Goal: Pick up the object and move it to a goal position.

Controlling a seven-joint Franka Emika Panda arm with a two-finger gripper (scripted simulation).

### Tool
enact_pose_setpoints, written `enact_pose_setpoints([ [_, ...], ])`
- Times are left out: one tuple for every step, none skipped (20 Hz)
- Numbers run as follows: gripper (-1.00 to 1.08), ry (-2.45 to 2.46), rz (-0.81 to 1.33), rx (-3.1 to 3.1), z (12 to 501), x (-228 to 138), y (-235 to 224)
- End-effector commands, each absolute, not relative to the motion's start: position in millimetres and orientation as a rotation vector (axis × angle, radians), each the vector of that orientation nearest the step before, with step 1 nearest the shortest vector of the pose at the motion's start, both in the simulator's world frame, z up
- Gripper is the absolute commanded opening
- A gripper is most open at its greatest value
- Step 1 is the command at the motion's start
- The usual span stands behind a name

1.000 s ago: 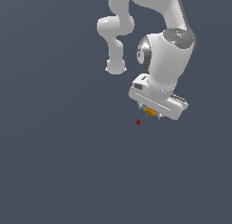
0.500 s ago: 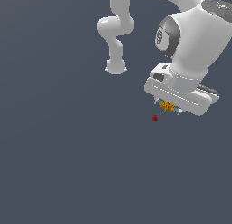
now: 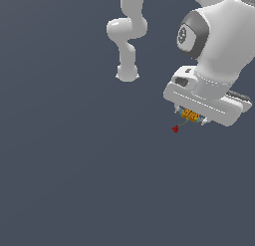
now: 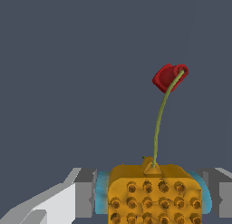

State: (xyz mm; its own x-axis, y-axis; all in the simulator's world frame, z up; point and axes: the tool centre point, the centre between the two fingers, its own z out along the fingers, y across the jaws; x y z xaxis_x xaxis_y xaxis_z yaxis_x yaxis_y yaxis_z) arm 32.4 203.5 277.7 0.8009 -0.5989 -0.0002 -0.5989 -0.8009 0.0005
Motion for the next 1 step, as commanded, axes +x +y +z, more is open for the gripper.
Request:
enact_pose_setpoints([
  [-1.00,-0.992,0.000,2.981,277.8,32.8,203.0],
])
